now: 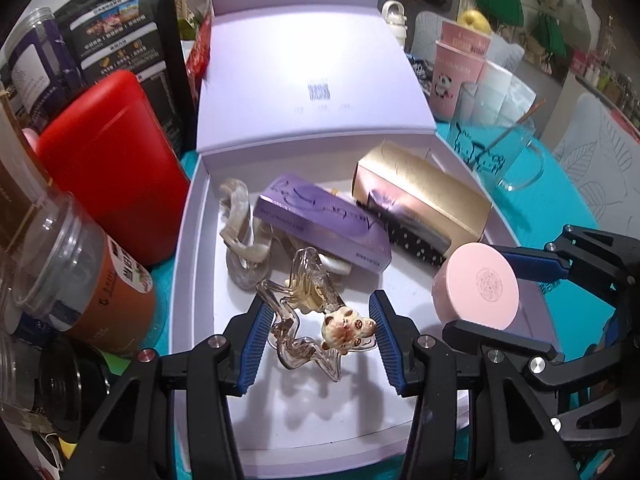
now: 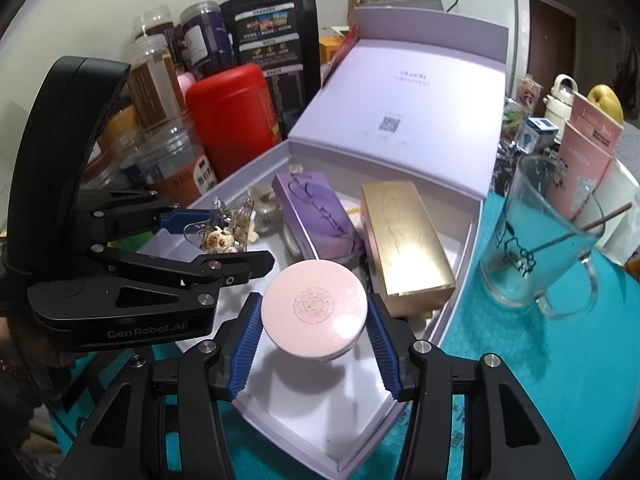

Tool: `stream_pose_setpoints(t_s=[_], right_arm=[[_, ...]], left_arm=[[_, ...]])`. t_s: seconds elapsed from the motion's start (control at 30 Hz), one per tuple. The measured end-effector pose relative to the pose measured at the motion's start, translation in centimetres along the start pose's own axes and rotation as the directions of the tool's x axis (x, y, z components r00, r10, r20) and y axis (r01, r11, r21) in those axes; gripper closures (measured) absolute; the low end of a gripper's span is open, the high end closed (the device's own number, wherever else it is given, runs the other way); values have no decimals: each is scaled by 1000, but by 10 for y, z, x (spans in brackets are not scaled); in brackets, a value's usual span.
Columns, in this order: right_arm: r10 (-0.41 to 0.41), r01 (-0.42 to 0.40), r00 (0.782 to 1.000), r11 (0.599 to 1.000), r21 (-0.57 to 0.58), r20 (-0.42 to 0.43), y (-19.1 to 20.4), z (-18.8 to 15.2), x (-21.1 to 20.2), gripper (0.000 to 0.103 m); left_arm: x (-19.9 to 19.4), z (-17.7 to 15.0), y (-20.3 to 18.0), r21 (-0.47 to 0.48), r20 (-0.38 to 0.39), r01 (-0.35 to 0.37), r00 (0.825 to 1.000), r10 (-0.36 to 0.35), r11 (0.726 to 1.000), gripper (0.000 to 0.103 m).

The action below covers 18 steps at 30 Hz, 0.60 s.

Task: Organize rigid objects
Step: 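Carry the pink compact and glass clip over the white box with both tools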

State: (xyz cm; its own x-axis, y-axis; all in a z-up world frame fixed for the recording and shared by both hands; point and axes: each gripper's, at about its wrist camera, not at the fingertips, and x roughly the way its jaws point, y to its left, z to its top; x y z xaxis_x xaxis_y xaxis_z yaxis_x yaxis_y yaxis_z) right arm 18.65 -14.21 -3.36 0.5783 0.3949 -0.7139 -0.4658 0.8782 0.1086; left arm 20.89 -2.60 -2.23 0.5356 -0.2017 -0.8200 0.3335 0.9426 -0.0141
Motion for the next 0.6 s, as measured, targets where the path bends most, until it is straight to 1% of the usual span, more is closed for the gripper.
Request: stream_pose_setpoints(t_s=[0.2,0.3,0.37,0.43,0.53,0.6], right_arm=[[7,-7,1000,1000,10,-15,-2,-2,6,52],[6,-6,1000,1000,9,-29,-2,-2,11,52],[11,-11,999,1000,8,-39,-2,-2,15,52],[13,-12,999,1000,16,-47,-3,-2,18,52],[8,-7,999,1000,23,-47,-4,0,20,52],[-1,2,999,1000,25,-45,-5,2,22,52]], left_arm=[[15,0,5,-1,-48,-11,999,11,1000,54],[22,1,8,-4,-81,6,997,-6,1000,54],[24,1,6,13,-92,8,996,-7,1000,54],[29,3,9,12,-107,31,994,-29,999,54],[38,6,15,-26,-140,76,987,-79,997,54],[44,8,16,-18,-152,72,986,-74,997,54]])
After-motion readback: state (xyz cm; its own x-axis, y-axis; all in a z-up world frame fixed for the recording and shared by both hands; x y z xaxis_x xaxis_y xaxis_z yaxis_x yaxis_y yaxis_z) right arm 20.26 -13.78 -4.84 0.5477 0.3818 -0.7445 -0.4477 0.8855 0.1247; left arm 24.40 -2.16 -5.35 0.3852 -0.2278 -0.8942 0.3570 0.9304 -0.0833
